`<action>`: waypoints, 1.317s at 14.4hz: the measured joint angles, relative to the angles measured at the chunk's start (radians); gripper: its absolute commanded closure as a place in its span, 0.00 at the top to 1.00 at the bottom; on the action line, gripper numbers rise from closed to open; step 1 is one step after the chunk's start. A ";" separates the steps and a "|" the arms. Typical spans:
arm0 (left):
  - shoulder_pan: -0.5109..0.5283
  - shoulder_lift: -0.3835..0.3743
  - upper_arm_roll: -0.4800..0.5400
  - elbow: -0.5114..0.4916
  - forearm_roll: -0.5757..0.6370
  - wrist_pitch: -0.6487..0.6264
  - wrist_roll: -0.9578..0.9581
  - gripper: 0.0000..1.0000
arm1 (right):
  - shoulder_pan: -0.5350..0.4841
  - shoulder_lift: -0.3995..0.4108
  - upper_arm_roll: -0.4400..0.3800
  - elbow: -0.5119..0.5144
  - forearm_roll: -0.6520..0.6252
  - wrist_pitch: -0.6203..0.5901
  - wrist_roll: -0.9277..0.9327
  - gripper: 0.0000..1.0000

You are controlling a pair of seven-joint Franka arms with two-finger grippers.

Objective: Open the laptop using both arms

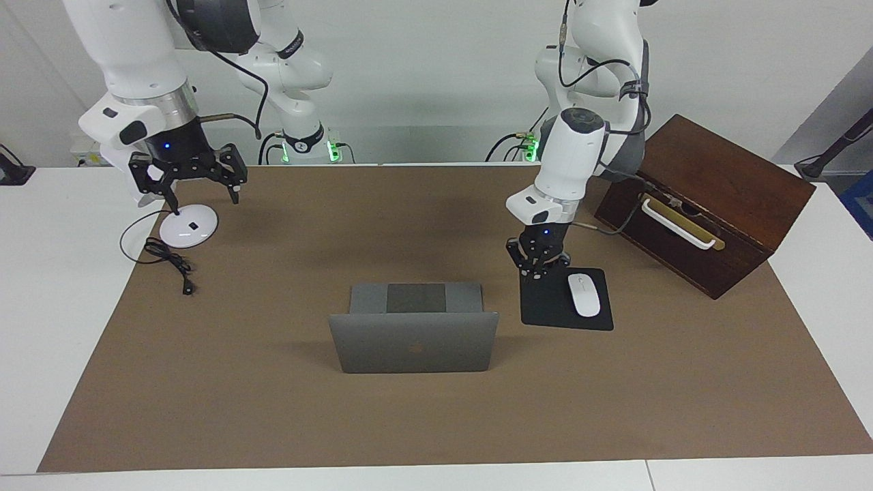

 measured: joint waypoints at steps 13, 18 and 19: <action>0.296 -0.178 0.014 0.127 0.000 -0.461 0.168 0.00 | 0.077 -0.032 -0.083 -0.018 0.004 -0.004 -0.002 1.00; 0.378 -0.199 0.014 0.171 0.000 -0.574 0.208 0.32 | 0.077 -0.032 -0.083 -0.018 0.004 -0.007 0.054 1.00; 0.386 -0.199 0.014 0.181 0.000 -0.591 0.210 0.65 | 0.076 -0.032 -0.083 -0.018 0.004 -0.007 0.057 1.00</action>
